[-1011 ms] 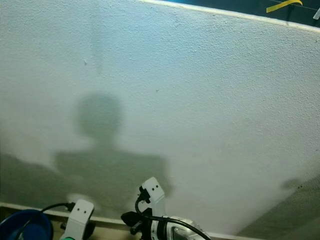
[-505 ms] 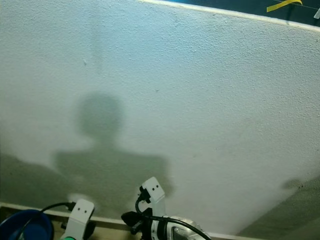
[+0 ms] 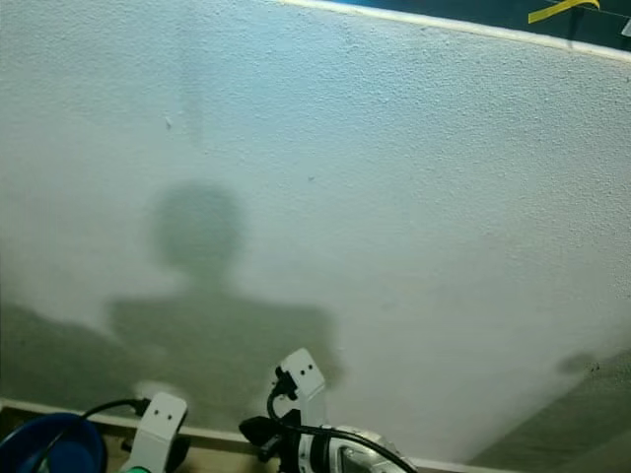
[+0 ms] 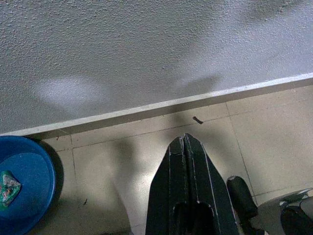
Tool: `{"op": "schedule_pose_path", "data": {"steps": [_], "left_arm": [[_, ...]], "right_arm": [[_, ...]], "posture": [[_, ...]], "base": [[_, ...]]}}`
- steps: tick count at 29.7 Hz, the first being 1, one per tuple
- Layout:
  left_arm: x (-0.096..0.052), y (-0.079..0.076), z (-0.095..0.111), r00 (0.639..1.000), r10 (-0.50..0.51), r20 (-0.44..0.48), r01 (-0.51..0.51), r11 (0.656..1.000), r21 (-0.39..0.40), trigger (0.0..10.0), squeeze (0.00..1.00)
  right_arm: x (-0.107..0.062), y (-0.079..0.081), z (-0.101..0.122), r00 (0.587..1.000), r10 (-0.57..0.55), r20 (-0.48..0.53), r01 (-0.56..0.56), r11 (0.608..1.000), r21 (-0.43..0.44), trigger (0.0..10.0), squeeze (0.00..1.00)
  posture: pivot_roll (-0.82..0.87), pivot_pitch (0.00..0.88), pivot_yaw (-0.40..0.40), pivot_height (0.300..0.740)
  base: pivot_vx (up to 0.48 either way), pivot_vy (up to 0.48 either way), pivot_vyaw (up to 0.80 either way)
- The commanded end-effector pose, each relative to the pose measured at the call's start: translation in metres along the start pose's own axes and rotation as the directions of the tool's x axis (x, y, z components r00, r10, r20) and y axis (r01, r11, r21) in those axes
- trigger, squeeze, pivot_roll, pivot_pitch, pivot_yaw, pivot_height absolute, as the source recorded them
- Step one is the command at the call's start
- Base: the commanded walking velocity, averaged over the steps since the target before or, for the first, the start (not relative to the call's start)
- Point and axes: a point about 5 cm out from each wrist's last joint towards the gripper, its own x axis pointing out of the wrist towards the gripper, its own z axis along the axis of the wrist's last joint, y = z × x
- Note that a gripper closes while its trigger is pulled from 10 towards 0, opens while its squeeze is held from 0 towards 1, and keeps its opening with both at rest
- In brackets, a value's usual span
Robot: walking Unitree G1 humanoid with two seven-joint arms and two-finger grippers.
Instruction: Clothes washing
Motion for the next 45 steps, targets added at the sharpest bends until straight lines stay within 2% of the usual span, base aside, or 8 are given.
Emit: {"op": "schedule_pose_path", "data": {"steps": [1, 20, 39, 45], "left_arm": [[-0.002, -0.004, -0.009, 0.999, -0.014, -0.03, 0.014, 1.0, -0.006, 10.0, 0.0], [-0.003, 0.001, -0.008, 1.0, -0.001, -0.026, 0.001, 1.0, 0.001, 10.0, 0.0], [-0.005, -0.002, -0.012, 0.999, -0.017, -0.032, 0.017, 1.0, 0.023, 10.0, 0.0], [-0.009, 0.006, -0.016, 0.999, 0.009, -0.034, -0.007, 0.999, 0.047, 10.0, 0.0]], "right_arm": [[-0.002, -0.002, -0.002, 1.0, -0.009, 0.011, 0.009, 1.0, 0.024, 10.0, 0.0], [0.002, -0.001, 0.0, 1.0, 0.007, 0.02, -0.007, 1.0, 0.019, 10.0, 0.0], [0.003, 0.002, -0.003, 0.999, 0.026, 0.019, -0.027, 0.999, 0.026, 10.0, 0.0], [0.012, 0.005, 0.0, 0.998, 0.054, 0.02, -0.055, 0.998, 0.026, 10.0, 0.0]], "posture": [[-0.01, 0.067, 0.004, 0.74], [0.01, 0.062, 0.0, 0.74], [0.02, 0.04, -0.011, 0.74], [0.05, 0.028, -0.029, 0.74]], "base": [[0.0, 0.0, 0.0], [0.0, 0.0, 0.0], [0.0, 0.0, 0.0], [0.0, 0.0, 0.0]]}}
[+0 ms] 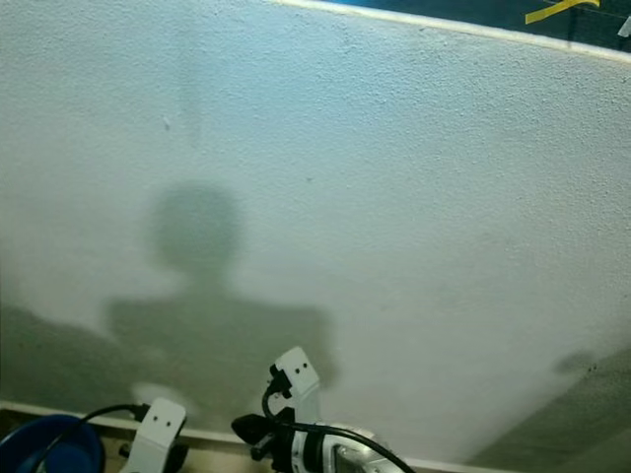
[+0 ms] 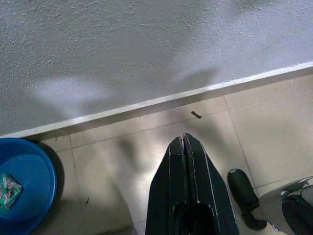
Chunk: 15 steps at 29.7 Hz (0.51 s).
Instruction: Clothes washing
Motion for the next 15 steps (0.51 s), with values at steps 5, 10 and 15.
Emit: {"op": "schedule_pose_path", "data": {"steps": [5, 10, 15], "left_arm": [[-0.0048, 0.0044, -0.0095, 1.0, 0.012, -0.02, -0.011, 1.0, 0.009, 10.0, 0.0], [-0.004, 0.0026, -0.0098, 1.0, 0.004, -0.021, -0.004, 1.0, -0.016, 10.0, 0.0], [-0.0037, -0.0036, -0.0084, 1.0, -0.027, 0.004, 0.027, 0.998, -0.062, 10.0, 0.0]], "right_arm": [[0.0036, 0.0004, -0.0021, 1.0, 0.014, 0.0, -0.014, 1.0, 0.016, 10.0, 0.0], [0.002, -0.0003, -0.0018, 1.0, 0.009, 0.003, -0.009, 1.0, 0.013, 10.0, 0.0], [-0.0016, -0.0036, -0.0028, 1.0, -0.008, 0.004, 0.008, 1.0, 0.018, 10.0, 0.0]], "posture": [[0.05, 0.023, -0.019, 0.74], [0.04, 0.025, -0.013, 0.74], [0.04, 0.027, -0.029, 0.74]], "base": [[0.0, 0.0, 0.0], [0.0, 0.0, 0.0], [0.0, 0.0, 0.0]]}}
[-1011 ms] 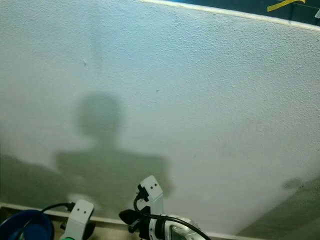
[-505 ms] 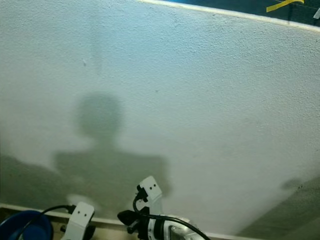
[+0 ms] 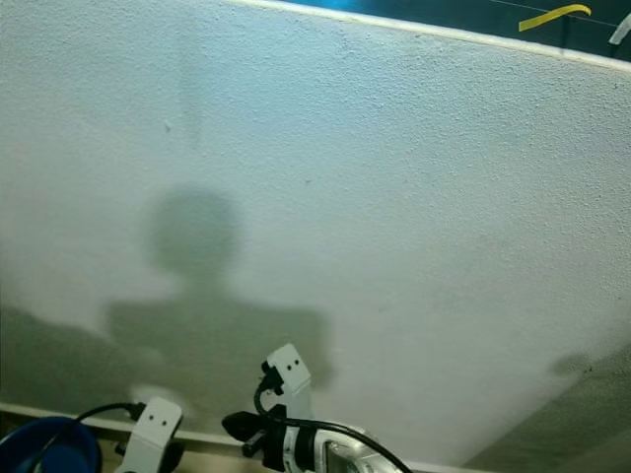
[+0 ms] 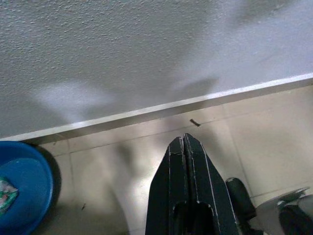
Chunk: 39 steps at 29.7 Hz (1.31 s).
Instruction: Clothes washing
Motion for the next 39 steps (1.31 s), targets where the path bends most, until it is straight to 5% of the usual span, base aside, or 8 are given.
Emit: {"op": "schedule_pose_path", "data": {"steps": [1, 9, 19, 26, 39], "left_arm": [[-0.004, -0.004, -0.011, 1.0, -0.007, -0.026, 0.006, 1.0, -0.028, 10.0, 0.0], [-0.005, -0.003, -0.015, 0.999, 0.021, -0.039, -0.024, 0.995, -0.096, 10.0, 0.0], [-0.004, -0.012, -0.013, 0.998, -0.046, -0.033, 0.046, 0.999, -0.004, 10.0, 0.0], [-0.009, 0.01, -0.02, 0.998, -0.004, -0.07, 0.007, 0.999, 0.033, 10.0, 0.0], [-0.009, 0.017, -0.015, 0.997, -0.03, -0.075, 0.037, 0.995, 0.089, 10.0, 0.0]], "right_arm": [[-0.004, -0.004, -0.005, 1.0, -0.014, -0.001, 0.014, 1.0, 0.027, 10.0, 0.0], [-0.007, -0.006, -0.007, 1.0, -0.008, -0.012, 0.009, 1.0, 0.028, 10.0, 0.0], [-0.008, -0.009, -0.005, 1.0, 0.009, -0.02, -0.009, 0.999, 0.038, 10.0, 0.0], [0.005, 0.004, -0.009, 0.999, -0.007, 0.051, 0.004, 0.998, 0.057, 10.0, 0.0], [0.013, 0.009, -0.003, 0.996, -0.013, 0.089, 0.008, 0.999, 0.051, 10.0, 0.0]], "posture": [[0.04, 0.028, -0.039, 0.74], [0.04, 0.033, -0.051, 0.74], [0.06, 0.028, -0.079, 0.74], [0.04, 0.014, 0.027, 0.74], [0.03, 0.024, 0.096, 0.74]], "base": [[0.0, 0.0, 0.0], [0.0, 0.0, 0.0], [0.0, 0.0, 0.0], [0.0, 0.0, 0.0], [0.0, 0.0, 0.0]]}}
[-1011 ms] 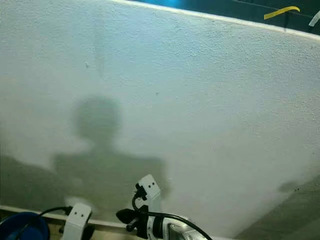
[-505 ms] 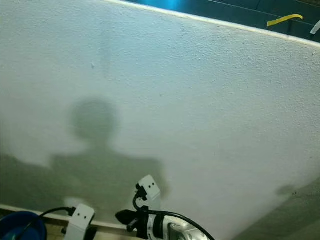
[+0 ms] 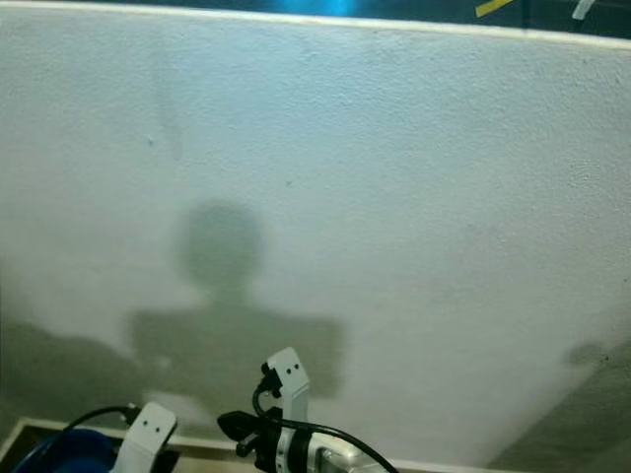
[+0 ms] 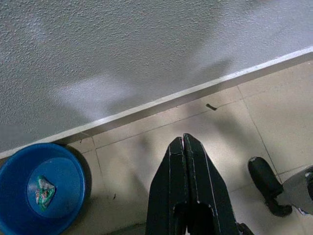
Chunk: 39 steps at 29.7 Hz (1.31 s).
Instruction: Clothes washing
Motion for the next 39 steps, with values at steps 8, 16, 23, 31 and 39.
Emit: {"op": "schedule_pose_path", "data": {"steps": [8, 16, 23, 31, 39], "left_arm": [[-0.001, -0.003, -0.007, 1.0, -0.017, -0.025, 0.017, 0.999, -0.03, 10.0, 0.0], [-0.001, -0.023, 0.0, 0.986, -0.152, 0.07, 0.157, 0.985, -0.075, 10.0, 0.0], [-0.001, -0.027, -0.001, 0.985, -0.16, 0.065, 0.166, 0.982, -0.09, 10.0, 0.0], [0.0, -0.033, -0.001, 0.976, -0.21, 0.06, 0.215, 0.973, -0.085, 10.0, 0.0], [-0.001, -0.033, -0.001, 0.975, -0.21, 0.071, 0.217, 0.971, -0.097, 10.0, 0.0]], "right_arm": [[-0.001, -0.001, 0.003, 1.0, 0.0, 0.001, 0.0, 1.0, -0.012, 10.0, 0.0], [-0.005, 0.0, 0.0, 0.999, 0.028, -0.031, -0.029, 1.0, -0.008, 10.0, 0.0], [-0.006, -0.001, -0.002, 0.998, 0.034, -0.044, -0.034, 0.999, -0.008, 10.0, 0.0], [-0.009, -0.001, -0.001, 0.998, 0.031, -0.047, -0.031, 0.999, -0.011, 10.0, 0.0], [-0.012, -0.001, -0.002, 0.999, 0.021, -0.045, -0.022, 1.0, -0.011, 10.0, 0.0]], "posture": [[0.03, 0.038, 0.076, 0.74], [0.03, 0.05, 0.035, 0.74], [0.03, 0.053, 0.027, 0.74], [0.01, 0.064, 0.037, 0.74], [0.01, 0.058, 0.048, 0.74]], "base": [[0.0, 0.0, 0.0], [0.0, 0.0, 0.0], [0.0, 0.0, 0.0], [0.0, 0.0, 0.0], [0.0, 0.0, 0.0]]}}
